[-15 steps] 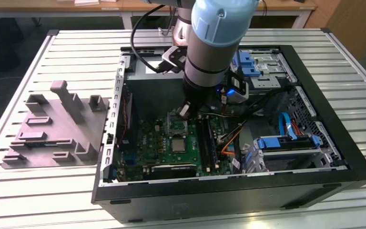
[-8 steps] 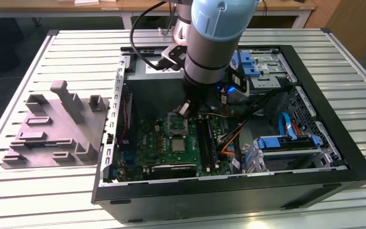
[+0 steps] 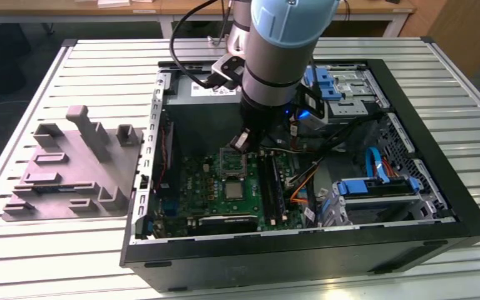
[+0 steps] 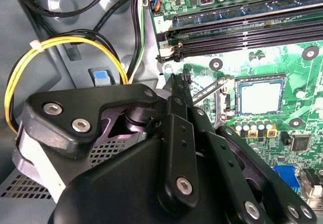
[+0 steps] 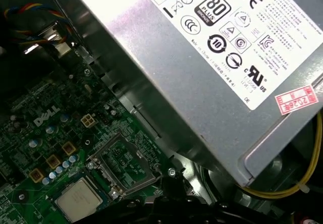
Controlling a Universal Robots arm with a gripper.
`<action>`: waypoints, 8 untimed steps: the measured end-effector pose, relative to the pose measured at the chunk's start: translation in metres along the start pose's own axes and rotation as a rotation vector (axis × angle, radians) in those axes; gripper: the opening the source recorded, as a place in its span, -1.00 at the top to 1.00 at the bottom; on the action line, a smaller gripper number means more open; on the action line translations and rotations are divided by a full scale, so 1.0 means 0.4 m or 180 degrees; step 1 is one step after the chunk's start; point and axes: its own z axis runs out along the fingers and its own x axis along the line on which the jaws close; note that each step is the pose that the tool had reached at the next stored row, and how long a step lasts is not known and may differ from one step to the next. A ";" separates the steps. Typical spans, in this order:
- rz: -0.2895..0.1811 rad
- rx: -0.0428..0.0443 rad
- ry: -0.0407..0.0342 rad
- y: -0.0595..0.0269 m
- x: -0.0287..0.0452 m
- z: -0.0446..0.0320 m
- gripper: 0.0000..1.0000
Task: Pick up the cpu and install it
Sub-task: 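Close the cpu cover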
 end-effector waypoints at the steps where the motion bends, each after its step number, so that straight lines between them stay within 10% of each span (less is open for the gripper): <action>1: 0.0000 0.0000 0.0000 0.000 0.000 0.000 0.79; 8: 0.0000 0.0001 0.0001 0.000 0.000 0.000 0.79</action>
